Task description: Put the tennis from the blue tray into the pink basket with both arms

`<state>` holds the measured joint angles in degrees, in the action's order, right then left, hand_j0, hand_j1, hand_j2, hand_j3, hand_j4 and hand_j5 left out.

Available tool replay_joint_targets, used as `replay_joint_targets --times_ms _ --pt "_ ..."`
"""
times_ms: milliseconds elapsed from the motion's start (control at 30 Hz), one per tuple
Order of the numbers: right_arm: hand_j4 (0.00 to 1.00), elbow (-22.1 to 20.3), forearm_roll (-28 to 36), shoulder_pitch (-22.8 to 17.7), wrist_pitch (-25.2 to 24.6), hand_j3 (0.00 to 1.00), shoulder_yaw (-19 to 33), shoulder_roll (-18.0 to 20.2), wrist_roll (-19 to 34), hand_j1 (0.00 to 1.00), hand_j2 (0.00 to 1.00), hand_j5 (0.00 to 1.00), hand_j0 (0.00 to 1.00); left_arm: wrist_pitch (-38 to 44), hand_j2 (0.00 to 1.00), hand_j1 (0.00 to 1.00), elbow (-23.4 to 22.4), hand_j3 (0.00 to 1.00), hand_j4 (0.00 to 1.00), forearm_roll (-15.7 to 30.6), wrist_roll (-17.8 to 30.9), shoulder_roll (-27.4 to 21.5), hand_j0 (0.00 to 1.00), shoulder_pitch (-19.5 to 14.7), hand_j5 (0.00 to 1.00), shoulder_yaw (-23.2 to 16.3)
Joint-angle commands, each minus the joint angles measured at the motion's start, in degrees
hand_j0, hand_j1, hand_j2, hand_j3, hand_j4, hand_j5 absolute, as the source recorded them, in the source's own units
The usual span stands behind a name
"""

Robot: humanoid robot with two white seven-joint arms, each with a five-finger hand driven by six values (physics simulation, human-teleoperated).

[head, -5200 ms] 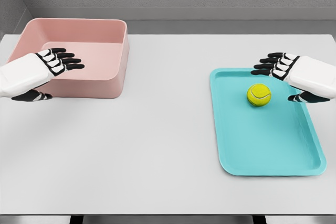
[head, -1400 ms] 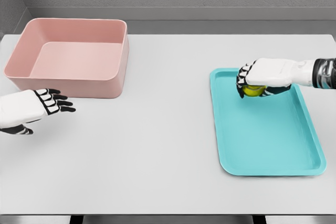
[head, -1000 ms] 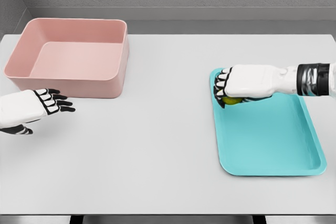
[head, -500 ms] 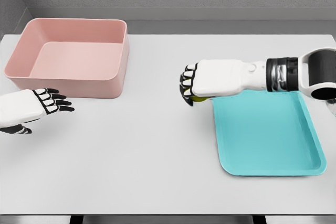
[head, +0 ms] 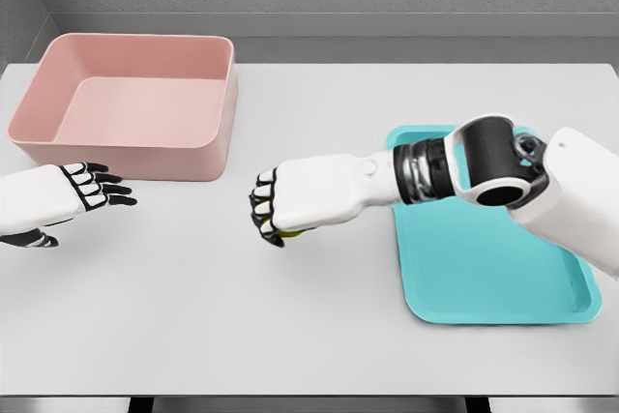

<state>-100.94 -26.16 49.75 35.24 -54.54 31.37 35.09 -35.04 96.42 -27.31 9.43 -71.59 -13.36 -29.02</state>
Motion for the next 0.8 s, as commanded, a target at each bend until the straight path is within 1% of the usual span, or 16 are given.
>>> replay_joint_targets --times_ms 0,67,100,133,167,233,300,333,433,533,567,633,700,767 --pt "0.42 0.13 -0.3 0.0 -0.24 0.42 -1.45 -2.02 -0.09 0.42 0.42 0.42 0.42 0.04 1.0 1.0 0.0 1.0 1.0 0.33 -0.03 -0.13 1.0 0.0 1.0 0.02" --pt "0.42 0.22 -0.65 0.0 -0.24 0.42 -2.06 -2.63 -0.09 0.42 0.42 0.42 0.42 0.04 1.0 1.0 0.0 1.0 1.0 0.33 -0.03 -0.13 1.0 0.0 1.0 0.02" --pt "0.42 0.92 -0.65 0.0 -0.24 0.42 -2.59 -2.98 -0.09 0.42 0.42 0.42 0.42 0.04 1.0 1.0 0.0 1.0 1.0 0.33 -0.03 -0.05 1.0 0.0 1.0 0.02" --pt "0.42 2.59 -0.74 0.0 -0.24 0.42 -2.68 -4.3 -0.09 0.42 0.42 0.42 0.42 0.04 1.0 1.0 0.0 1.0 1.0 0.24 -0.03 -0.13 1.0 0.0 1.0 0.02" --pt "0.42 2.95 -0.91 0.0 -0.24 0.42 -2.77 -4.39 -0.09 0.42 0.42 0.42 0.42 0.04 1.0 1.0 0.0 1.0 1.0 0.24 -0.03 -0.13 1.0 0.0 1.0 0.02" --pt "0.42 5.41 -1.18 0.0 -0.24 0.42 -2.94 -6.59 -0.09 0.42 0.42 0.42 0.42 0.04 1.0 1.0 0.0 1.0 1.0 0.41 -0.03 -0.13 1.0 0.0 1.0 0.11" --pt "0.42 7.08 -1.62 0.09 -0.24 0.42 -3.03 -7.91 -0.09 0.42 0.42 0.42 0.42 0.04 1.0 1.0 0.0 1.0 1.0 0.41 -0.03 -0.13 1.0 0.0 1.0 0.11" --pt "0.42 7.34 -1.97 0.0 -0.24 0.42 -3.03 -9.05 -0.09 0.42 0.42 0.42 0.42 0.04 1.0 1.0 0.0 1.0 1.0 0.33 -0.03 -0.13 1.0 0.0 1.0 0.11" --pt "0.42 7.08 -3.11 0.09 -0.24 0.42 -5.31 -12.12 -0.09 0.42 0.42 0.42 0.42 0.04 1.0 1.0 0.0 1.0 1.0 0.33 -0.03 -0.13 1.0 0.0 1.0 0.11" --pt "0.42 7.08 -3.2 0.26 -0.24 0.42 -5.58 -13.62 -0.09 0.42 0.42 0.42 0.42 0.04 1.0 1.0 0.0 1.0 1.0 0.33 -0.03 -0.13 1.0 0.0 1.0 0.11" --pt "0.42 7.16 -3.37 0.61 -0.24 0.42 -6.37 -13.97 -0.09 0.42 0.42 0.42 0.42 0.04 1.0 1.0 0.0 1.0 1.0 0.33 -0.03 -0.13 1.0 0.0 1.0 0.11" --pt "0.42 7.87 -3.46 1.14 -0.24 0.42 -6.72 -15.46 -0.09 0.42 0.42 0.42 0.42 0.04 1.0 1.0 0.0 1.0 1.0 0.41 -0.03 -0.22 1.0 0.0 1.0 0.11" --pt "0.42 11.73 -3.64 1.58 -0.24 0.42 -6.81 -17.57 -0.09 0.42 0.42 0.42 0.42 0.04 1.0 1.0 -0.09 1.0 1.0 0.41 -0.03 -0.22 1.0 0.0 1.0 0.11" --pt "0.42 12.7 -3.99 1.58 -0.24 0.42 -7.95 -18.72 -0.09 0.42 0.42 0.42 0.42 0.04 1.0 1.0 0.0 1.0 1.0 0.41 -0.03 -0.31 1.0 -0.09 1.0 0.2"
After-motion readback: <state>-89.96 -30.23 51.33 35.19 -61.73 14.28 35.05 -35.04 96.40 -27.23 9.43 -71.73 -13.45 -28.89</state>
